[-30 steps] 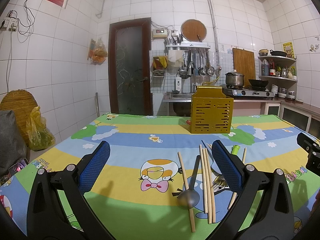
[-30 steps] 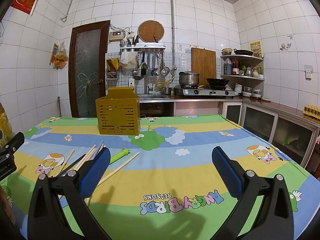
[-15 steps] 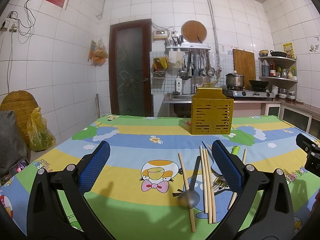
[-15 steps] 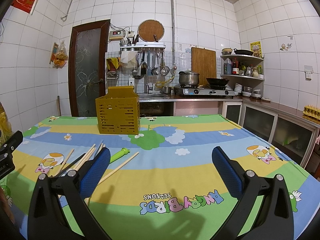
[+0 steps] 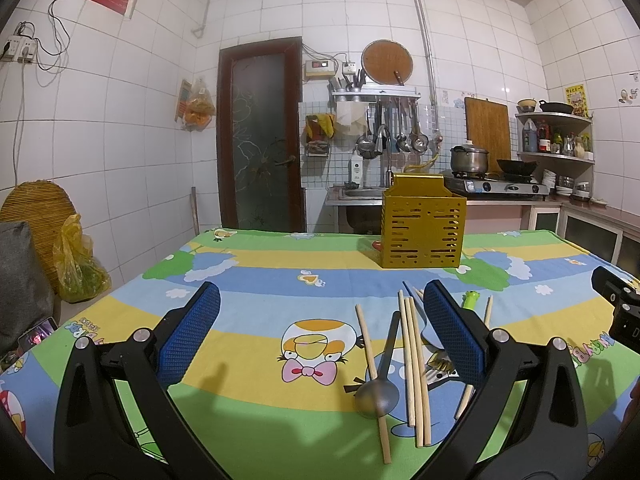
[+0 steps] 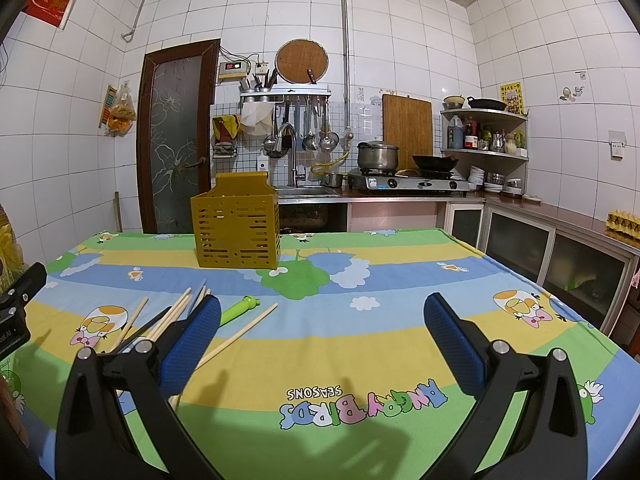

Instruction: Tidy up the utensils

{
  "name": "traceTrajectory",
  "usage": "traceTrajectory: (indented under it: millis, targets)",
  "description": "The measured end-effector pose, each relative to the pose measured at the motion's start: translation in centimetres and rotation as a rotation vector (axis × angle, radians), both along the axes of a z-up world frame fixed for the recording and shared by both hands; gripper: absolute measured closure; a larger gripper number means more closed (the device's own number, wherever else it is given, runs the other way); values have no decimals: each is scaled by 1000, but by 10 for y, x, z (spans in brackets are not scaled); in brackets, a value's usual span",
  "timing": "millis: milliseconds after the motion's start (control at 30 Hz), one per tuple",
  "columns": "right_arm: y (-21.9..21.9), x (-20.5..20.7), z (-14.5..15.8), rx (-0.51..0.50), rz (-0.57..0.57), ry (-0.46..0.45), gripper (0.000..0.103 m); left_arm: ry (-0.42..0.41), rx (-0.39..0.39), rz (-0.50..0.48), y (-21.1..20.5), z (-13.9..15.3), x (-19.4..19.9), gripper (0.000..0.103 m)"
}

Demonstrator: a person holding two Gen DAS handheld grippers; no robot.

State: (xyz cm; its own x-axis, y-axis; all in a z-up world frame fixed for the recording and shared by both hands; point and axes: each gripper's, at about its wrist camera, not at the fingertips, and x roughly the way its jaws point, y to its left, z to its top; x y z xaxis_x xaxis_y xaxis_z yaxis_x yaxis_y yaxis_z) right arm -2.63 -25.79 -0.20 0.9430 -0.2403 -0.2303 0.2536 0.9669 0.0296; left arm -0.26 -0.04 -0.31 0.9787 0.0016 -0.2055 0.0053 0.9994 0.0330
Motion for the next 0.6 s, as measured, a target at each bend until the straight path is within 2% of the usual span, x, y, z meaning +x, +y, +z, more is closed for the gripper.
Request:
traceTrajectory:
  millis: [600]
  targets:
    - [-4,3,-6,17,6,5,4,50,11,-10,-1,-3,5,5]
